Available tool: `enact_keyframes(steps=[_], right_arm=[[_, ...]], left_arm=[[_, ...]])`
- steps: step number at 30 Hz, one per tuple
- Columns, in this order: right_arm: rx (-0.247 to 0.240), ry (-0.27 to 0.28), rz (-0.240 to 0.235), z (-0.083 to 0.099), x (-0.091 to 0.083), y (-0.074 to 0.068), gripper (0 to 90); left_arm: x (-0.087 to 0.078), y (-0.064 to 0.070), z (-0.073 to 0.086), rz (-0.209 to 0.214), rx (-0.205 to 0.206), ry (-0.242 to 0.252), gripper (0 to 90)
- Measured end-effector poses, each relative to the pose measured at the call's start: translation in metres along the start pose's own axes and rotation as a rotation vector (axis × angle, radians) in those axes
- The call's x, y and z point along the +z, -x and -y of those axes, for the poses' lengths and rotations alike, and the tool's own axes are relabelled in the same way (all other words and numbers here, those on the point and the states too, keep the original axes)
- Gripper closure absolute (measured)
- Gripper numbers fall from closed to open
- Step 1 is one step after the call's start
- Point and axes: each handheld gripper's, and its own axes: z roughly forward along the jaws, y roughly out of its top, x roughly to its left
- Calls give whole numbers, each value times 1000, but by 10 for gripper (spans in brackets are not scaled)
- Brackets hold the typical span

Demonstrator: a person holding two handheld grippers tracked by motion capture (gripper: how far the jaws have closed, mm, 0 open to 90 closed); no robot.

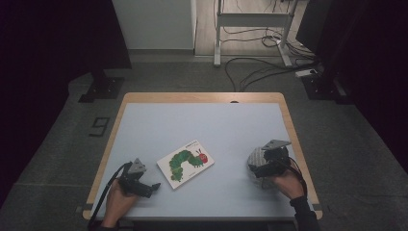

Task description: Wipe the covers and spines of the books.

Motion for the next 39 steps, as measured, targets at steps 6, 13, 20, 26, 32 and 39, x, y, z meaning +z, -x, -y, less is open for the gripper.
enact_keyframes(steps=[6, 13, 20, 26, 32, 39], right_arm=[[32, -23, -9, 17, 7, 8, 0], [51, -38, -20, 27, 19, 10, 48], [102, -40, -49, 34, 24, 12, 197], [98, -47, -50, 33, 17, 13, 442], [83, -51, -39, 30, 12, 8, 533], [101, -25, -51, 28, 6, 12, 549]], left_arm=[[0, 0, 0, 0, 0, 0, 0], [0, 0, 0, 0, 0, 0, 0], [0, 0, 0, 0, 0, 0, 0], [0, 0, 0, 0, 0, 0, 0], [0, 0, 0, 0, 0, 0, 0], [0, 0, 0, 0, 0, 0, 0]])
